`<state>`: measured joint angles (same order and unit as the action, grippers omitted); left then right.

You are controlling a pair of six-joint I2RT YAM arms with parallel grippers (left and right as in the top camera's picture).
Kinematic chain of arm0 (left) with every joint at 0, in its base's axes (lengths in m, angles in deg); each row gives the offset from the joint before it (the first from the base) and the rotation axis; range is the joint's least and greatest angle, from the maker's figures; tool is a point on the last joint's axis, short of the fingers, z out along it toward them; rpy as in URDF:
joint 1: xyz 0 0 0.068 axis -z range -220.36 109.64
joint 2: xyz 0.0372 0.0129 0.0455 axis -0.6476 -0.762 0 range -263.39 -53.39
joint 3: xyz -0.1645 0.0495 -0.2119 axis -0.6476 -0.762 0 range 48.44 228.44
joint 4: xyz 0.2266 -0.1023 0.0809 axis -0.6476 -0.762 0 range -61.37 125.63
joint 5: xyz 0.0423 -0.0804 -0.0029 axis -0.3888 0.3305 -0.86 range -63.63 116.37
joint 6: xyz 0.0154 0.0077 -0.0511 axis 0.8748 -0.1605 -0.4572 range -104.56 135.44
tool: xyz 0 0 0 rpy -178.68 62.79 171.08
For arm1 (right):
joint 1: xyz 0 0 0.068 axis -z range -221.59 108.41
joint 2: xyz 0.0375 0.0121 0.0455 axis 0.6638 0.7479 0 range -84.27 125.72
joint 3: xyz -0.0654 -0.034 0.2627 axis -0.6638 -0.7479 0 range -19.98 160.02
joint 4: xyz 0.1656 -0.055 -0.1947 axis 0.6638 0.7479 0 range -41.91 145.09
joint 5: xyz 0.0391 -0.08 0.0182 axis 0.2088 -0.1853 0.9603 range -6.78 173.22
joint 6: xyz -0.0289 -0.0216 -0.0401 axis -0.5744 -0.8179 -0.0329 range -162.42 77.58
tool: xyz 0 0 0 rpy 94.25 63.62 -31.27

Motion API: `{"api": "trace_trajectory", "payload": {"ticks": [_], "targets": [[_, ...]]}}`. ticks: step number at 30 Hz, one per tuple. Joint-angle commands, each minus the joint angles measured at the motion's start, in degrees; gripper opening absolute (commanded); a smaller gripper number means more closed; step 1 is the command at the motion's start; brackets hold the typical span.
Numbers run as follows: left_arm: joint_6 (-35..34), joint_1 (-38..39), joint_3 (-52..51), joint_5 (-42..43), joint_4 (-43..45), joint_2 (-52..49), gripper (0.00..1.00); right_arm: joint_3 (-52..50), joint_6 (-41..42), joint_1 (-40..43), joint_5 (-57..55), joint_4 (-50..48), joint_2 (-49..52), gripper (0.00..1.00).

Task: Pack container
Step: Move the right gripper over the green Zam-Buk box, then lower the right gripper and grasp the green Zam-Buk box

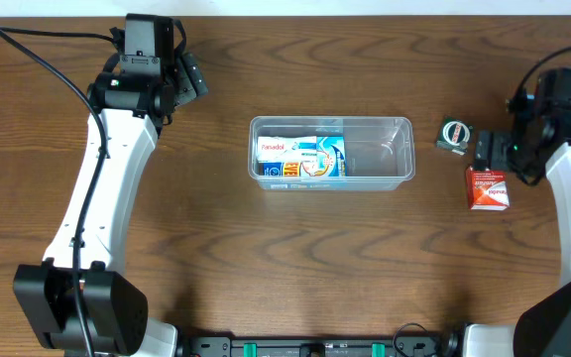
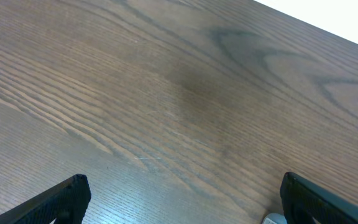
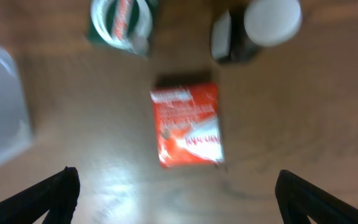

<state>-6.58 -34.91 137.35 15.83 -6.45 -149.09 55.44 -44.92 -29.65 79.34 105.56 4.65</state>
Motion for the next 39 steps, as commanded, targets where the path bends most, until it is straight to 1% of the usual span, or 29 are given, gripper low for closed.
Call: {"api": "trace_trajectory", "payload": {"ticks": [1,4,8,12,15,19,30,33,39], "targets": [[1.0,0.0,0.6,-0.7,-0.1,0.2,0.98,0.9,7.2,-3.3,1.5,-2.6,-0.1,0.99],[1.0,0.0,0.6,-0.7,-0.1,0.2,0.98,0.9,11.6,-6.4,-1.0,-6.0,-0.1,0.99],[1.0,0.0,0.6,-0.7,-0.1,0.2,0.98,0.5,13.0,-8.9,-0.2,-9.3,0.0,0.99],[1.0,0.0,0.6,-0.7,-0.1,0.2,0.98,0.5,15.4,-9.1,-0.2,-10.9,0.9,0.99],[1.0,0.0,0.6,-0.7,-0.1,0.2,0.98,0.5,15.6,-9.4,-0.7,-12.6,2.7,0.99],[1.0,0.0,0.6,-0.7,-0.1,0.2,0.98,0.5,15.8,-9.8,-5.8,-14.8,6.3,0.99],[1.0,0.0,0.6,-0.7,-0.1,0.2,0.98,0.5,15.4,-9.7,-7.5,-21.1,17.0,0.99],[1.0,0.0,0.6,-0.7,-0.1,0.2,0.98,0.5,13.8,-9.7,-7.5,-23.8,19.0,0.99],[1.0,0.0,0.6,-0.7,-0.1,0.2,0.98,0.5,14.3,-9.6,-7.5,-27.3,21.8,0.99]]}}
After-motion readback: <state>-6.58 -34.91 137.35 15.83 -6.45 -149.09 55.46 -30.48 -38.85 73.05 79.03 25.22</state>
